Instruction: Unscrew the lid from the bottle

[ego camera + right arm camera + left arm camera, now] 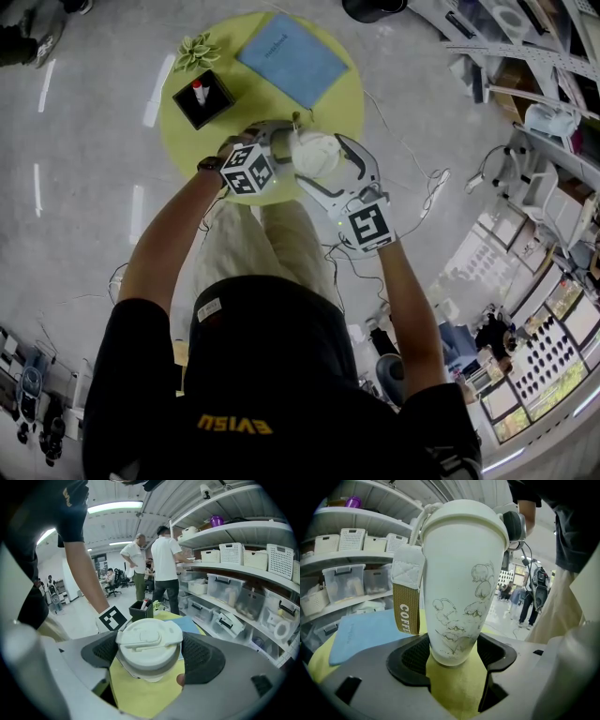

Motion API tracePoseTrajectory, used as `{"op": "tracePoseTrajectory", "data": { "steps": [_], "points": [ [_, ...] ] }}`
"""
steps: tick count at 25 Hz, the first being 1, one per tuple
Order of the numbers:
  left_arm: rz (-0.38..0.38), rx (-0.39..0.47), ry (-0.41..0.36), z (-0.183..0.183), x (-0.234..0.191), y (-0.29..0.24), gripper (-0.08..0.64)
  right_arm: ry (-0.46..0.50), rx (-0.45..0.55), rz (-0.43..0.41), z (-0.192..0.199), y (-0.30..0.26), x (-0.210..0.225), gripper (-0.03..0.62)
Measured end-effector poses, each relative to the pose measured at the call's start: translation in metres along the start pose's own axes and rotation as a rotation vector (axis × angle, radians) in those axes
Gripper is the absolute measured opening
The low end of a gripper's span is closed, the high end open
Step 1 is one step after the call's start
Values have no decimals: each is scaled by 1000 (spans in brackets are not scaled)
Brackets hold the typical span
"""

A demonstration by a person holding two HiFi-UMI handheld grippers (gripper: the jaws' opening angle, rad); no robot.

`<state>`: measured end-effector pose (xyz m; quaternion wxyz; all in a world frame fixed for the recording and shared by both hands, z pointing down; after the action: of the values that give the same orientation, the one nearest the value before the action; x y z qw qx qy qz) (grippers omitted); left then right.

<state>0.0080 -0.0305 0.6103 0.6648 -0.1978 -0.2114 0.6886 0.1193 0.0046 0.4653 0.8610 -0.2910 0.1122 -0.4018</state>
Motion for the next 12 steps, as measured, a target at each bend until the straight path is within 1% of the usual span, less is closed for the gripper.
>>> {"op": "tracePoseTrajectory", "data": {
  "steps": [2, 3, 4, 5, 6, 7, 9, 10, 12],
  "points": [
    [-3, 0, 1, 0, 0, 0, 330, -14, 2, 2, -1, 0, 0, 423],
    [-5, 0, 1, 0, 1, -1, 330, -60, 21, 16, -1, 0, 1, 433],
    [-7, 0, 2, 1, 1, -1, 330, -137, 54, 45, -1, 1, 1, 491],
    [-9, 0, 4, 2, 1, -1, 330, -228, 90, 93, 0, 3, 2, 514],
    [-10, -1, 5, 3, 1, -1, 330, -313, 118, 157, 1, 4, 1, 515],
    [-10, -2, 6, 3, 1, -1, 330, -375, 134, 226, 2, 5, -2, 517],
    [-12, -4, 9, 3, 1, -1, 328, -438, 142, 345, 3, 5, -13, 517],
    [-13, -3, 10, 3, 1, -1, 328, -455, 143, 393, 4, 4, -19, 515],
    [-12, -1, 12, 3, 1, -2, 328, -482, 147, 474, 7, 1, -31, 489]
  ]
}}
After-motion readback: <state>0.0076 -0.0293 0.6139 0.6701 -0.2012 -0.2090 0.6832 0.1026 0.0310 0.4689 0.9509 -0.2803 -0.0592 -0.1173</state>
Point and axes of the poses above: the fingertips, and each gripper's own axes: y backward along the fingers, x to its right, z out of its underside, the point moved 9 cm from there along y, backward along the fingers, and after that the axes turned 5 degrees about -y, right-handed, at the moved point
